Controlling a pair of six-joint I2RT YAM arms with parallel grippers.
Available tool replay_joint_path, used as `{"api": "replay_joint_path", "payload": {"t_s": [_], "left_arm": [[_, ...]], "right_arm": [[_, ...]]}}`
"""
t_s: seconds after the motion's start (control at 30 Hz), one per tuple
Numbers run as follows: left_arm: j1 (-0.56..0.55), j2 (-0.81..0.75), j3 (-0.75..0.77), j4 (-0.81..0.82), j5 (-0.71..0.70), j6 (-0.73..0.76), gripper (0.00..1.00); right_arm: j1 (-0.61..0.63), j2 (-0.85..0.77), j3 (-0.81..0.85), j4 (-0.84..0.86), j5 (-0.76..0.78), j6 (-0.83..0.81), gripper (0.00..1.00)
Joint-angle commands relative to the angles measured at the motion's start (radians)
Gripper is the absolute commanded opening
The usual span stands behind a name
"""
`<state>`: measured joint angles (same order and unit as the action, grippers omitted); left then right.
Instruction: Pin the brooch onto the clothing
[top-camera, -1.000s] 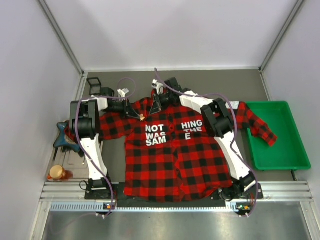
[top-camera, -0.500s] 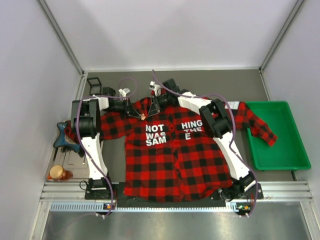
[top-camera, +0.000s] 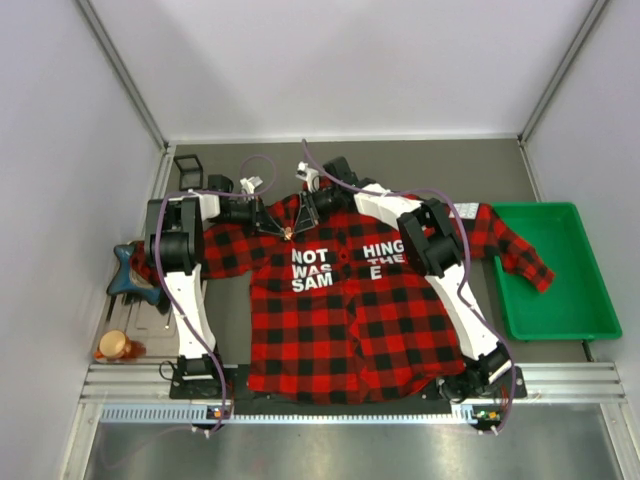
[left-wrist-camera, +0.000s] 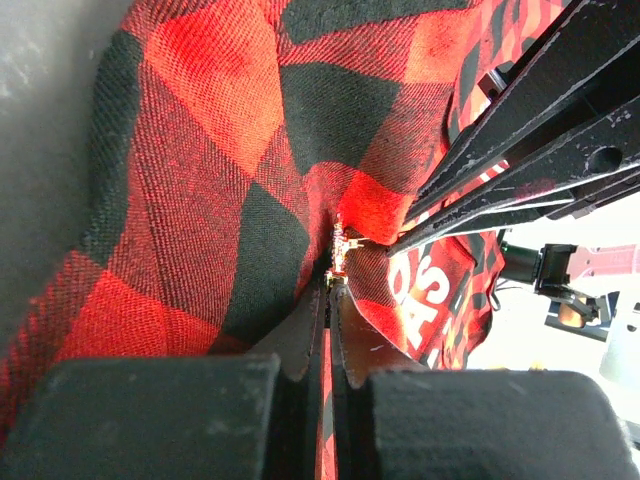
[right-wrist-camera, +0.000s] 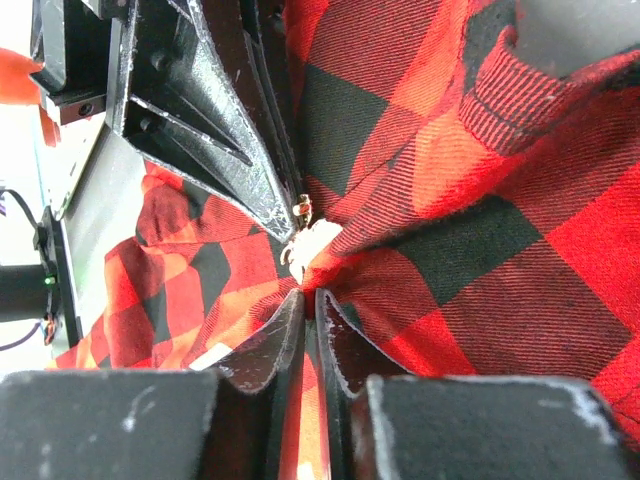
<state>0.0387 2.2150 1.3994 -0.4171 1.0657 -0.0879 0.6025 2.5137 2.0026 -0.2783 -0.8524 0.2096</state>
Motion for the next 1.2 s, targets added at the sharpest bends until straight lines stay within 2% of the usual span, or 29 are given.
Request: {"api": "replay_joint_path", "payload": {"t_s": [0.0, 0.23, 0.37, 0.43, 0.63, 0.87, 1.03, 1.17], "left_arm": [[-0.011, 0.020, 0.019, 0.038, -0.019, 0.007, 0.00], [-0.013, 0.023, 0.024, 0.049, -0.019, -0.001, 0.00], [-0.013, 0.018, 0.020, 0.046, -0.024, 0.002, 0.00], [-0.013, 0.018, 0.016, 0.047, -0.024, 0.004, 0.00], [-0.013, 0.023, 0.016, 0.052, -0.016, -0.001, 0.00], [-0.014, 0.034, 0.026, 0.041, -0.006, 0.007, 0.00], [-0.011, 0.040, 0.030, 0.023, -0.001, 0.028, 0.00], [-0.010, 0.055, 0.030, 0.021, 0.013, 0.031, 0.00]], "right_arm": [[0.017, 0.011, 0.074, 0.040, -0.048, 0.026, 0.06], [0.028, 0.023, 0.088, 0.050, -0.054, 0.096, 0.10], [0.037, 0.033, 0.088, 0.050, -0.045, 0.116, 0.21], [0.039, 0.037, 0.088, 0.050, -0.034, 0.117, 0.23], [0.037, 0.056, 0.093, 0.050, -0.034, 0.129, 0.25], [0.036, 0.048, 0.159, 0.082, -0.083, 0.166, 0.44], [-0.022, -0.012, 0.157, 0.096, -0.099, 0.165, 0.50], [-0.072, -0.065, 0.084, 0.125, -0.123, 0.180, 0.51]]}}
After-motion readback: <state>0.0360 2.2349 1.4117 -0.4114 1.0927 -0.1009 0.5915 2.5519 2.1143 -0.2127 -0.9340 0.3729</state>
